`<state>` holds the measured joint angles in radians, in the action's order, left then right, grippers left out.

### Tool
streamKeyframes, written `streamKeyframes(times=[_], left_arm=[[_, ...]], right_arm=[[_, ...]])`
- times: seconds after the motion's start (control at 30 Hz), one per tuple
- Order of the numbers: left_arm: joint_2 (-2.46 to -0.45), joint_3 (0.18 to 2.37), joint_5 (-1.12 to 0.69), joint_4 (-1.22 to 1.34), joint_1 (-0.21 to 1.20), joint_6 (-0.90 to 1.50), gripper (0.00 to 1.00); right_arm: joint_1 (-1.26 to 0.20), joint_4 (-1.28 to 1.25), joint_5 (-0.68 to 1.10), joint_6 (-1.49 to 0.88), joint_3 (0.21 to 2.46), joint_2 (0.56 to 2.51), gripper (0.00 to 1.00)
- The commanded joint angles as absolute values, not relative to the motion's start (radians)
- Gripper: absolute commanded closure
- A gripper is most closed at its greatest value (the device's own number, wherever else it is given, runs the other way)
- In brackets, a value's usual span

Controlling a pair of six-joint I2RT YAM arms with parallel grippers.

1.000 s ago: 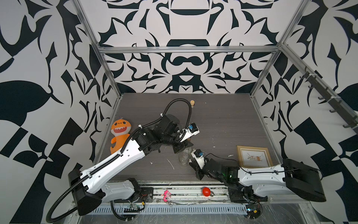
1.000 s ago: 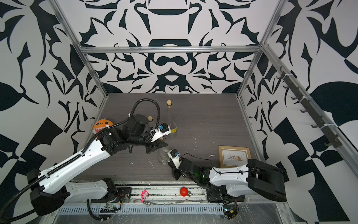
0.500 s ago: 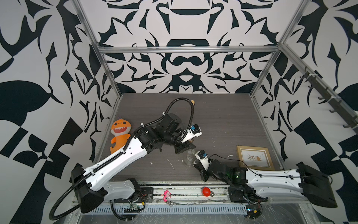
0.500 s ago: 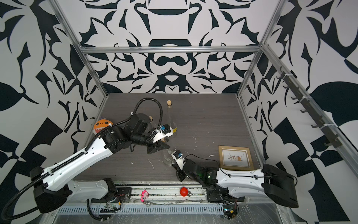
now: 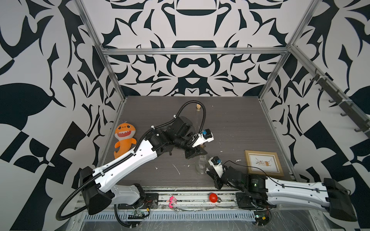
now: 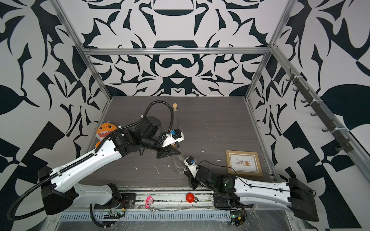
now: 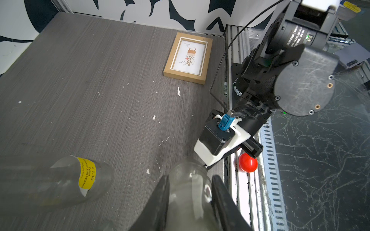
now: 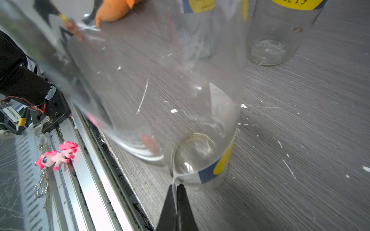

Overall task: Remove the label from the bottle
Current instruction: Tear open the label from the bottle.

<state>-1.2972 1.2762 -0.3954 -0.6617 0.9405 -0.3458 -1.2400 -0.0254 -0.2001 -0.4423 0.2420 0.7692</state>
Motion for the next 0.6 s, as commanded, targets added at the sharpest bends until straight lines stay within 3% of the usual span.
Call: streamKeyframes(times=[0.0,0.37,0.57], left_arm=[[-1.328,1.244,-0.416,-0.946,0.950,-0.356,1.00],[-1.333,1.251,-0.391,-0.977,0.957,-0.366,1.00],[-1.328,1.268,-0.398,-1.001,0.956,-0.376,1.00]], right_arm=[[-1.221,0.064,-0.322,-0.460,0.271,0.741,1.00],[-1.204,0.148,-0.438,-0.497,0.297,0.669,1.00],[-1.179,0.156,-0.409,-0.496,0.311,0.681,1.00]])
